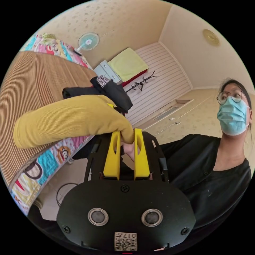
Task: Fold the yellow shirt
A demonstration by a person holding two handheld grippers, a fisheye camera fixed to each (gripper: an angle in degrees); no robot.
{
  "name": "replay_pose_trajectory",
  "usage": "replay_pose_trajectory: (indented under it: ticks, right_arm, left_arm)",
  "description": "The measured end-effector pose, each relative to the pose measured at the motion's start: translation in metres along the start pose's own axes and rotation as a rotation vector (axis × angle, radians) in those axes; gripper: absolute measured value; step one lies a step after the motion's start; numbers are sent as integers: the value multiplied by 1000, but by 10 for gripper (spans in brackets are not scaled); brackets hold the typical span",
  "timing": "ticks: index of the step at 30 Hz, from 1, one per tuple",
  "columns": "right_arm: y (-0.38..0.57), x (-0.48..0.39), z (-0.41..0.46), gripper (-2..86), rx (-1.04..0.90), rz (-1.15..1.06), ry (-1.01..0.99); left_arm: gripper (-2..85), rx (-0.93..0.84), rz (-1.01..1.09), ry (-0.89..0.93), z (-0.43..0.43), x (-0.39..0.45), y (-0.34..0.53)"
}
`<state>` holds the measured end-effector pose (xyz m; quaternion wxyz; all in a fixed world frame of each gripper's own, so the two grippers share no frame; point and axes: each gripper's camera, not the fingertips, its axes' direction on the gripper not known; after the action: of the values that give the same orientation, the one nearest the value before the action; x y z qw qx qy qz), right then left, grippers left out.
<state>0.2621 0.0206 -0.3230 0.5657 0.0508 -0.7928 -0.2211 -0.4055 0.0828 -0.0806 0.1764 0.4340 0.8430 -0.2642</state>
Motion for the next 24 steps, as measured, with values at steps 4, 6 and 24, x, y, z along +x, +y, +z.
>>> replay_pose_trajectory:
  ticks: [4, 6, 24]
  right_arm:
    - [-46, -77, 4, 151, 3, -187, 20]
    - [-68, -114, -1, 145, 17, -287, 19]
    - [-27, -201, -250, 53, 386, -191, 540]
  left_arm:
    - [106, 21, 63, -3, -5, 22, 8]
    - [106, 2, 39, 2, 0, 16, 16]
    - [100, -67, -176, 112, 28, -56, 69]
